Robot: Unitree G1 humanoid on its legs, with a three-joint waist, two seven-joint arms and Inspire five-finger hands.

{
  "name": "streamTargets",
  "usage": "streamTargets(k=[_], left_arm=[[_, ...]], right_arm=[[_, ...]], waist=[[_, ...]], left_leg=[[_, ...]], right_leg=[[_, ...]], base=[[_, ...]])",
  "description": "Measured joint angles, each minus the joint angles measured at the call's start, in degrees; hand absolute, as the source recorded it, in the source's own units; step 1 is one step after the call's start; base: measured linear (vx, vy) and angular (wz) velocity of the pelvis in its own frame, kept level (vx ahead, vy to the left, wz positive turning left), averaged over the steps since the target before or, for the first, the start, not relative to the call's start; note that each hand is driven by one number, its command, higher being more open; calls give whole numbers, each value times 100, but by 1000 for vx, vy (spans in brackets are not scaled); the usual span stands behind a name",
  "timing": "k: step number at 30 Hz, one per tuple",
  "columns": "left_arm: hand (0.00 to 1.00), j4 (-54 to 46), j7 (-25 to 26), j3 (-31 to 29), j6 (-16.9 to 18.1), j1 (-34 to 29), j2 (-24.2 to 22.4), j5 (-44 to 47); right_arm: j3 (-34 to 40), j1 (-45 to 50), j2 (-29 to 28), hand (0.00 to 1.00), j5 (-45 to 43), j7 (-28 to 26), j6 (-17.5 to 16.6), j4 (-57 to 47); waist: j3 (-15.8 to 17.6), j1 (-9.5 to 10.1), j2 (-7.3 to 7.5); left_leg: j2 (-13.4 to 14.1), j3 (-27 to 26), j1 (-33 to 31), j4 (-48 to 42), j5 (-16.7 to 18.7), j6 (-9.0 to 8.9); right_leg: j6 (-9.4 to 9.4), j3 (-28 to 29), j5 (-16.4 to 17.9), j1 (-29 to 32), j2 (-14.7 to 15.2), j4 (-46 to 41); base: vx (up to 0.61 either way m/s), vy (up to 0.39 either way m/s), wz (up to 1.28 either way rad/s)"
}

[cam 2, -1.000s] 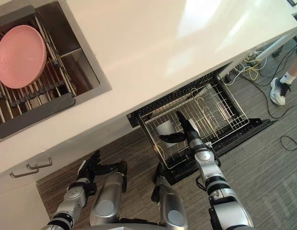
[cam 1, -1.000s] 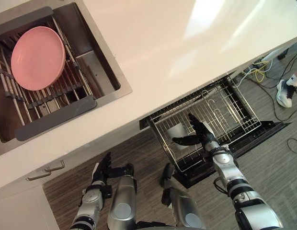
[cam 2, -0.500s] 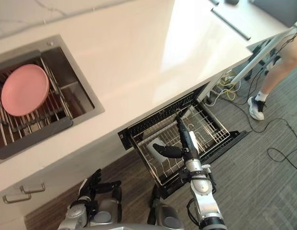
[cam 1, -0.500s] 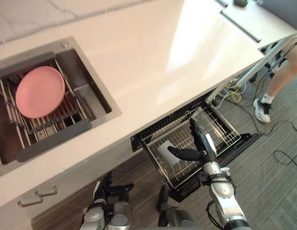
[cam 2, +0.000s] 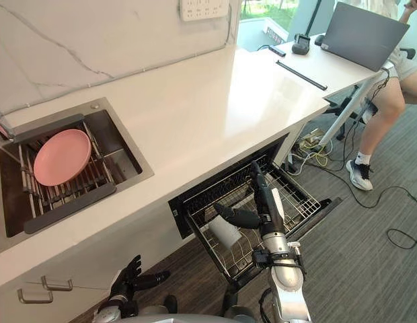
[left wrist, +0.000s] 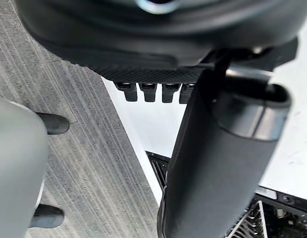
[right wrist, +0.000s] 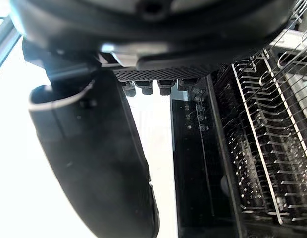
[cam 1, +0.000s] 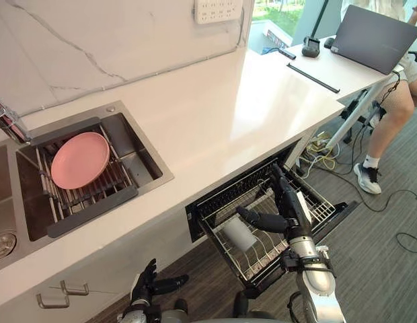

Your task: Walk over to the sink, pick up the cup, carry it to the dishwasher, place the cup inside the dishwasher, then close the dishwasher door

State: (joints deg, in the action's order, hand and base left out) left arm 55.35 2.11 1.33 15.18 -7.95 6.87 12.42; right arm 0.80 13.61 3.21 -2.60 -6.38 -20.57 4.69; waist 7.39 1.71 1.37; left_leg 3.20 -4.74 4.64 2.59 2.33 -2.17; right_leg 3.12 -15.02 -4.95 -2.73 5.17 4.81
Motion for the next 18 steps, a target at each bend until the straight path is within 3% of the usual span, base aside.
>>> streamTargets(k=[2, 4, 6, 11, 13, 14, 18], left_arm=[[100, 40, -15, 0, 34, -13, -36, -2], [100, 99, -27, 0, 45, -13, -93, -6], [100, 130, -53, 39, 57, -15, -96, -18], [100, 132, -83, 146, 66, -20, -108, -43], [100, 133, -86, 152, 46, -18, -105, -41], [100, 135, -87, 249, -62, -40, -97, -60], [100, 135, -87, 248, -62, -38, -97, -59]], right_arm=[[3, 58, -29, 100, -1, 2, 0, -137], [42, 56, 28, 100, -7, 9, 0, -250], [124, 54, 36, 100, -70, 24, -2, -353], [151, -138, 91, 100, -198, 160, -6, -378], [131, -206, 88, 100, -195, 195, -7, -371], [108, -235, 114, 100, -182, 436, -9, 80], [109, -235, 114, 100, -182, 435, -9, 81]], waist=[[-27, -31, -78], [-65, -56, -167], [-101, -136, -196], [-122, -112, -247], [-122, -118, -246], [-139, -258, -217], [-138, -266, -216]], left_leg=[[149, -570, -113, -382, 221, -35], [229, -778, -208, -701, 361, -59], [220, -1032, -205, -662, 121, -132], [62, -1074, 159, 233, -330, -133], [62, -1070, 199, 235, -333, -134], [200, -932, 294, 270, -323, -174], [200, -943, 295, 269, -322, -174]], right_leg=[[6, -11, 119, -19, 16, -90], [49, -18, 180, -18, 36, -202], [87, -123, 220, -29, 142, -338], [117, -233, 271, -23, 186, -367], [116, -227, 271, -44, 182, -368], [25, -12, 300, -131, -12, -354], [25, -1, 300, -130, -14, -349]], base=[[31, 25, 9], [56, 31, 11], [66, 51, 30], [80, 27, 18], [22, 1, 0], [0, 0, 0], [0, 0, -2]])
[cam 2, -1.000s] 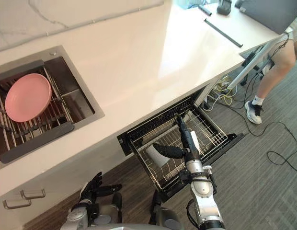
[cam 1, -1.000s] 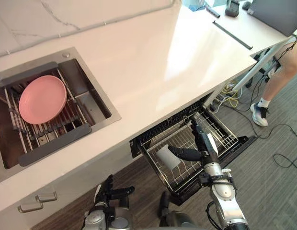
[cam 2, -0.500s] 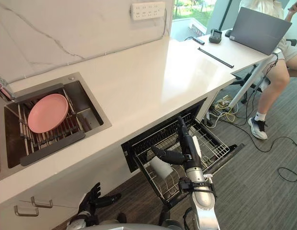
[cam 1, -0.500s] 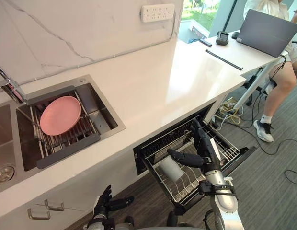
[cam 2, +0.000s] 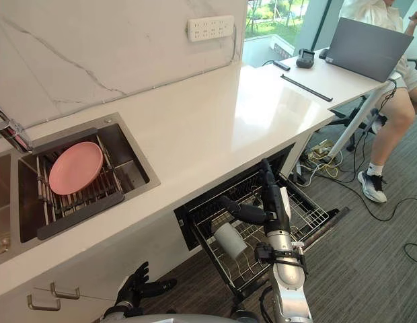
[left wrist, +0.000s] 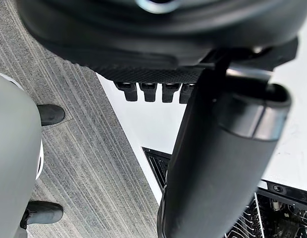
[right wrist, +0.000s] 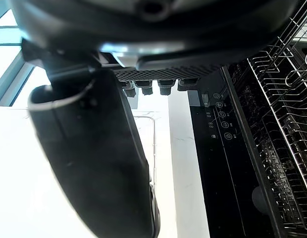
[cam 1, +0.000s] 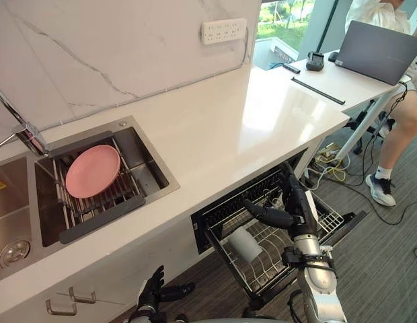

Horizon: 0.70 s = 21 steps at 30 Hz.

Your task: Walk over to the sink, pick up the cup, carry it to the dishwasher, place the cup inside the dishwasher, then close the dishwasher door

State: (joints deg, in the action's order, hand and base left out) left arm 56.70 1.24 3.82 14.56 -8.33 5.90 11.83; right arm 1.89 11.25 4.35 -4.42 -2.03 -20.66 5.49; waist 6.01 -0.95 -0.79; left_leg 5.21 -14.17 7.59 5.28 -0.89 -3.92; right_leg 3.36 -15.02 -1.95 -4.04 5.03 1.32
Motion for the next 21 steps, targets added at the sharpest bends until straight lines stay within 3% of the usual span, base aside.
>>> streamTargets(k=[13, 21], left_arm=[[100, 14, 19, 0, 5, -3, -21, -6], [100, -59, 42, -9, 60, -31, -26, -9]], right_arm=[[43, -2, 22, 100, -704, -2, 15, 311], [2, 0, 13, 100, -726, 40, 14, 300]], waist=[[30, 16, 50], [31, 82, 32]], left_leg=[[81, -129, 321, -29, 31, -36], [44, 333, 79, -1, -17, -40]], right_leg=[[-16, 117, -18, -240, -47, 16], [25, -352, 72, -270, 14, 20]], base=[[-16, -3, -5], [-27, -13, 29]])
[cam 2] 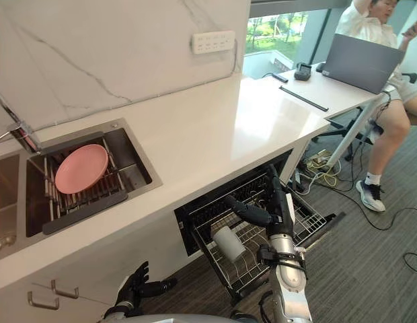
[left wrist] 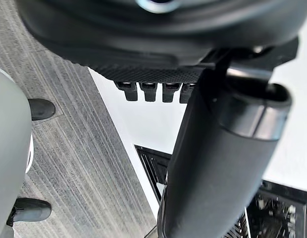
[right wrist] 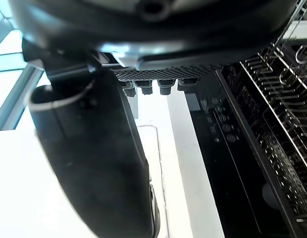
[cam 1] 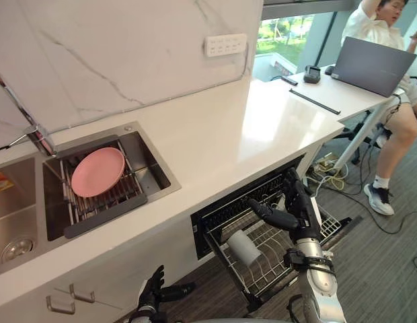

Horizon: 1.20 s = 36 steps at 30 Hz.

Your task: Walk over to the sink, pick up the cup, carry it to the dishwasher, place the cup inside the dishwasher, then close the dishwasher door

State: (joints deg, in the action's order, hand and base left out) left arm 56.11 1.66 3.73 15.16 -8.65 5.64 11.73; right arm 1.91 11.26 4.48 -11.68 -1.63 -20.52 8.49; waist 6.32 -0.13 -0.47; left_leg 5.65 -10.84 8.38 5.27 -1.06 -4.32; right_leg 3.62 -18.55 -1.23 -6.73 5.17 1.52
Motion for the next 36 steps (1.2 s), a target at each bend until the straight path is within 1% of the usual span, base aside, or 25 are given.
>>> streamTargets(k=[2, 3, 4, 5, 6, 7, 9, 10, 13, 16, 17, 18, 19, 20, 21, 22, 23, 24, 26, 27, 29, 30, 31, 34, 36], left_arm=[[100, -76, -38, -7, 19, -17, -4, 0], [100, -117, -82, -48, 30, -49, -5, -32], [100, -147, -170, -107, 35, -71, -19, -115], [100, -147, -196, -116, 49, -73, -27, -157], [100, -155, -223, -119, 103, -73, -42, -205], [100, -211, -237, -151, 186, -73, -43, -230], [100, -211, -233, -181, 264, -110, -31, -296], [100, -193, -233, -162, 271, -109, 9, -418], [100, -196, -305, 49, 256, -106, 39, -518], [100, -218, -330, 139, 172, -78, 65, -610], [100, -220, -334, 145, 148, -71, 70, -618], [100, -221, -336, 148, 120, -68, 80, -625], [100, -218, -337, 182, 64, -38, 134, -627], [100, -195, -343, 183, 21, -25, 196, -630], [100, -204, -343, 181, 10, -15, 252, -628], [100, -231, -331, 178, -5, 58, 428, -626], [100, -104, -314, 184, -75, 198, 430, -644], [100, -64, -329, 134, -228, 248, 403, -595], [100, -49, -299, 227, -241, 278, 410, -619], [100, -56, -290, 308, -241, 282, 396, -617], [100, -60, -281, 372, -249, 280, 379, -629], [100, -62, -276, 389, -270, 280, 353, -675], [100, -65, -233, 395, -267, 279, 327, -740], [100, -51, -125, 403, -269, 266, 286, -744], [100, -49, -64, 404, -266, 264, 265, -744]], right_arm=[[-7, -27, 0, 100, 6, 112, 0, -2], [-5, -99, 7, 100, 25, 207, 0, -5], [22, -178, 57, 100, 41, 289, 0, -5], [65, -218, 104, 100, 37, 330, 1, -4], [162, -307, 239, 100, 32, 369, 4, 5], [236, -474, 348, 100, 4, 379, 8, 60], [277, -502, 379, 100, -55, 423, 21, 133], [306, -501, 381, 100, -60, 426, 21, 223], [582, -500, 238, 100, -47, 550, 20, 251], [689, -457, 51, 100, -19, 775, 19, 248], [708, -423, 14, 100, 5, 831, 17, 245], [738, -352, -27, 100, 10, 882, 14, 245], [735, -212, -75, 100, 62, 947, -8, 242], [756, -178, -113, 100, 67, 1018, -13, 197], [789, -158, -165, 100, 66, 1075, -13, 158], [798, -127, -299, 100, 67, 1165, -65, 70], [859, -117, -278, 100, 78, 1170, -108, 44], [913, -114, -267, 100, 77, 1207, -100, 20], [909, -95, -264, 100, 65, 1251, -83, 24], [910, -67, -222, 100, 63, 1277, -83, 25], [911, -52, -211, 100, 63, 1302, -84, 25], [916, -28, -210, 100, 63, 1344, -101, 25], [916, -26, -209, 100, 63, 1390, -109, 21], [919, -24, -189, 100, 65, 1416, -113, 18], [925, -23, -156, 100, 65, 1416, -113, 19]], waist=[[-22, 105, -19], [-35, 98, -35], [-41, 70, -38], [-33, 69, -21], [-42, 85, -50], [-38, 108, -45], [-41, 75, -51], [-37, 21, -52], [-37, 3, -58], [3, 23, -33], [12, 20, -37], [15, -6, -34], [23, -63, -22], [46, -93, 17], [54, -96, 81], [62, -105, 462], [157, -200, 462], [219, -208, 500], [225, -197, 449], [232, -202, 424], [218, -221, 385], [217, -235, 375], [220, -234, 363], [226, -238, 311], [233, -237, 269]], left_leg=[[8, 20, -152, 0, 13, 29], [57, -185, -254, -30, 24, 46], [165, -627, -384, -236, 40, 67], [256, -835, -453, -410, 68, 104], [330, -1127, -629, -791, 152, 70], [339, -1336, -768, -1103, 148, 66], [240, -1322, -759, -1162, 175, 105], [116, -1298, -661, -966, 139, 153], [-182, -1153, -387, -394, -8, 261], [-402, -872, -244, 7, -103, 387], [-432, -807, -245, 6, -66, 442], [-471, -683, -244, 4, -59, 455], [-491, -498, -284, -21, -53, 466], [-511, -422, -390, -89, -46, 476], [-568, -382, -472, -120, -45, 477], [-820, -411, -619, -294, -67, 553], [-774, -374, -772, -629, -82, 628], [-747, -335, -930, -986, 58, 625], [-767, -248, -846, -957, 61, 621], [-780, -198, -826, -955, 37, 657], [-797, -124, -822, -920, -6, 695], [-824, -66, -779, -786, -83, 698], [-859, -31, -649, -461, -263, 699], [-876, 29, -460, 8, -518, 698], [-870, 45, -463, 10, -525, 688]], right_leg=[[-16, -115, 47, 105, 15, -48], [3, -242, 63, 153, 53, -63], [-22, -410, 54, 170, 118, -76], [-19, -497, 59, 186, 169, -122], [17, -602, 104, 221, 277, -273], [61, -626, 134, 264, 392, -414], [113, -663, 167, 261, 539, -564], [155, -692, 191, 260, 645, -657], [266, -851, 246, 220, 889, -939], [263, -1018, 247, 196, 1079, -1249], [251, -966, 251, 194, 1106, -1333], [207, -760, 265, 195, 1131, -1460], [129, -276, 319, 194, 1069, -1647], [41, -36, 582, 197, 977, -1751], [42, 86, 877, 189, 900, -1751], [97, 251, 1437, 134, 841, -1462], [272, 179, 1449, 91, 831, -1525], [230, 144, 1433, 53, 837, -1588], [221, 121, 1368, -108, 816, -1454], [257, 85, 1282, -223, 791, -1294], [257, 123, 1221, -308, 721, -1112], [256, 158, 1220, -329, 690, -1068], [253, 208, 1223, -319, 667, -1063], [263, 288, 1251, -317, 585, -1044], [265, 316, 1258, -322, 560, -1041]], base=[[14, -13, 41], [55, -2, 52], [76, 6, 62], [108, 36, 68], [117, 123, 48], [93, 115, 37], [40, 157, 16], [10, 168, 16], [-35, 130, 34], [-73, 127, 53], [-92, 117, 51], [-67, 109, 73], [-56, 87, 90], [-30, 24, 88], [-18, -85, 68], [5, -99, 71], [-7, -77, 72], [1, 10, 52], [14, 31, 17], [34, 19, 13], [10, 4, 17], [-23, -16, 21], [-32, -19, 18], [-46, -20, 9], [-41, -15, 7]])
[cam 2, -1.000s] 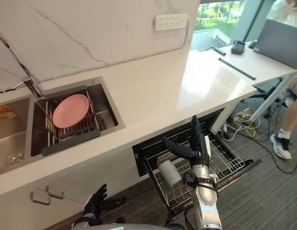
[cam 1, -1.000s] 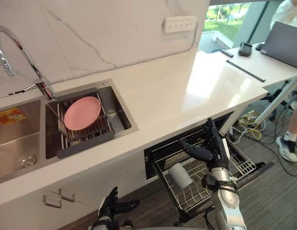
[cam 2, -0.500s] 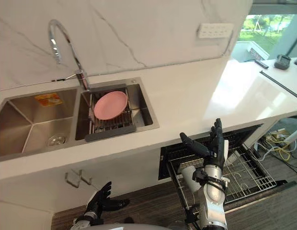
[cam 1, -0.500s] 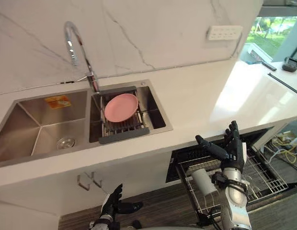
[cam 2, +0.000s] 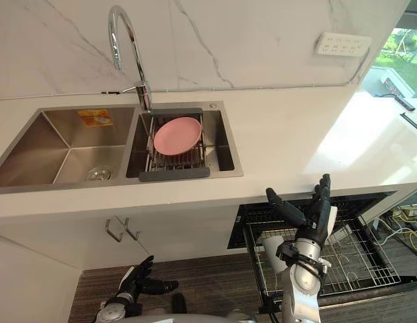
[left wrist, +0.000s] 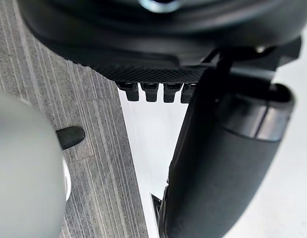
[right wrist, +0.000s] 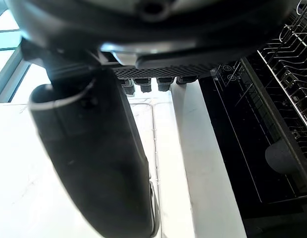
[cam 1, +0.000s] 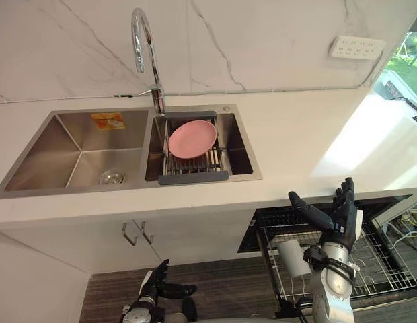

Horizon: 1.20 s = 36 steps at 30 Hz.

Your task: Walk over to the sink, pick up the cup, carry it to the dishwasher, place the cup inside the dishwasher, then close the dishwasher door

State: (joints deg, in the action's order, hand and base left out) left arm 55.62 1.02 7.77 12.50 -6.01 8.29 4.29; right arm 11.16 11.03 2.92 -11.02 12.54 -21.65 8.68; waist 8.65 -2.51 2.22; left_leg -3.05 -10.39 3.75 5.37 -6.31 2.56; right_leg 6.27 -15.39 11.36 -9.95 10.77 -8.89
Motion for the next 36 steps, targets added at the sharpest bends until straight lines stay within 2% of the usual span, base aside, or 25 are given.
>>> streamTargets(k=[4, 6, 8, 12, 13, 14, 15, 16, 17, 18, 19, 20, 21, 24, 25, 26, 27, 28, 30, 31, 33, 36], left_arm=[[100, 30, 15, 2, 25, -3, -36, -3], [100, -20, 12, -8, 35, 1, -32, 10], [100, -56, 6, -26, 45, -3, -26, 17], [100, -48, -16, -129, 84, -30, -111, 10], [100, 2, -56, -166, 114, -45, -117, 5], [100, 25, -73, -170, 139, -30, -120, 20], [100, 37, -77, -168, 149, -53, -149, 21], [100, 39, -85, -157, 157, -82, -159, 26], [100, 22, -105, -147, 167, -91, -77, 22], [100, 8, -98, -92, 200, -73, -34, 15], [100, 24, -80, -72, 188, -52, 18, 20], [100, 25, -68, -72, 177, -56, 19, 26], [100, 21, -6, -70, 149, -57, -25, 29], [100, 43, 32, -52, 95, -81, -32, 28], [100, 105, 29, -51, 71, -78, -38, 29], [100, 118, 24, -59, 65, -78, -30, 29], [100, 131, 16, -86, 59, -64, -18, 20], [100, 209, 0, -82, 65, -51, -15, 21], [100, 259, 1, -183, 94, -62, -80, 25], [100, 267, 15, -314, 101, -71, -138, 36], [100, 272, 11, -407, 117, -75, -190, 34], [100, 271, -13, -552, 168, -30, -296, 30]], right_arm=[[7, 31, 88, 100, 1, -3, -88, -1], [90, 56, 93, 100, 1, -12, -142, -47], [227, 121, 85, 100, 0, -13, -141, -74], [314, 123, 182, 100, 1, -18, -74, -115], [337, 132, 185, 100, 0, -17, -37, -176], [386, 146, 168, 100, 1, -18, -12, -236], [424, 222, 164, 100, -2, -18, 46, -335], [437, 320, 154, 100, -1, -10, 59, -351], [444, 364, 94, 100, -3, 24, 95, -349], [444, 369, 77, 100, -4, 48, 112, -351], [443, 376, 121, 100, 2, 53, 112, -349], [443, 380, 119, 100, 2, 78, 112, -345], [443, 393, 81, 100, 1, 153, 112, -316], [367, 537, 80, 100, 4, 171, 110, -309], [275, 618, 76, 100, 12, 170, 39, -303], [231, 675, 76, 100, 19, 171, -18, -304], [202, 777, 65, 100, 64, 172, -104, -322], [203, 954, 51, 100, 117, 218, -215, -377], [203, 1061, 31, 100, 115, 264, -239, -492], [206, 1086, 34, 100, 111, 264, -257, -502], [218, 1091, 34, 100, 102, 264, -204, -511], [238, 1091, 37, 100, 103, 247, -18, -724]], waist=[[-14, -2, -92], [-5, -3, -114], [-6, 2, -131], [12, 35, -278], [19, 5, -189], [18, -2, -194], [-23, -4, -286], [-37, -16, -317], [-47, -16, -194], [-69, -16, -123], [-79, -52, -56], [-79, -67, -61], [-76, -88, -84], [-44, -172, -171], [-34, -269, -207], [-37, -297, -197], [-45, -325, -125], [-64, -386, -121], [-41, -391, -201], [-15, -385, -249], [-6, -341, -309], [63, -162, -427]], left_leg=[[9, 9, -122, -89, 2, -25], [75, -28, -604, -778, 201, 10], [163, -313, -878, -1244, 261, 69], [189, -441, -822, -1111, 514, 56], [159, -706, -735, -1131, 625, 112], [218, -830, -794, -1551, 790, 227], [387, -955, -903, -2481, 1274, 245], [489, -1002, -912, -2839, 1823, 187], [420, -952, -895, -2941, 1999, 146], [284, -964, -861, -2916, 2042, 201], [235, -962, -858, -2879, 2052, 220], [222, -941, -838, -2826, 2047, 225], [223, -850, -728, -2679, 1997, 233], [242, -674, -404, -2060, 1706, 216], [322, -597, -402, -1954, 1622, 137], [322, -573, -431, -1957, 1606, 108], [267, -524, -442, -1968, 1602, 98], [224, -389, -392, -1984, 1577, 122], [249, -316, -381, -1967, 1557, 95], [303, -272, -384, -1969, 1581, 8], [389, -262, -382, -1974, 1583, -55], [538, -406, -392, -2012, 1591, -72]], right_leg=[[2, 57, 5, 44, -51, 0], [-8, 31, -13, 151, -83, -10], [-40, -127, -52, 104, -78, -51], [-10, -213, 64, 117, -77, -204], [-8, -204, 102, 153, 93, -238], [3, -203, 115, 171, 140, -306], [61, -226, 257, 185, 143, -554], [120, -289, 519, 190, 165, -952], [156, -310, 702, 231, 332, -1391], [138, -208, 762, 484, 532, -1998], [-63, 25, 594, 972, 668, -2875], [-173, 113, 445, 1160, 690, -3197], [-137, 251, 493, 1374, 592, -3414], [-195, 298, 683, 1381, 12, -2484], [-194, 405, 626, 1434, -388, -1791], [-255, 481, 547, 1440, -473, -1563], [-376, 560, 276, 1426, -512, -1256], [-409, 474, -168, 1229, -510, -1040], [-399, 389, -205, 1106, -564, -865], [-439, 340, -303, 977, -643, -615], [-517, 310, -454, 782, -765, -224], [-532, 430, -767, 560, -959, 323]], base=[[-21, -2, 9], [-15, -1, 30], [-17, 11, 37], [-89, 12, 19], [-29, 62, 11], [10, 91, 15], [75, 134, 20], [98, 123, 24], [127, 99, 20], [104, 74, 10], [83, 54, 7], [79, 56, 12], [105, 27, 13], [96, 4, 9], [71, -14, 17], [52, -42, 23], [67, -82, 37], [89, -99, 41], [70, -57, 28], [19, -19, 11], [-6, -13, 2], [-34, -3, -24]])
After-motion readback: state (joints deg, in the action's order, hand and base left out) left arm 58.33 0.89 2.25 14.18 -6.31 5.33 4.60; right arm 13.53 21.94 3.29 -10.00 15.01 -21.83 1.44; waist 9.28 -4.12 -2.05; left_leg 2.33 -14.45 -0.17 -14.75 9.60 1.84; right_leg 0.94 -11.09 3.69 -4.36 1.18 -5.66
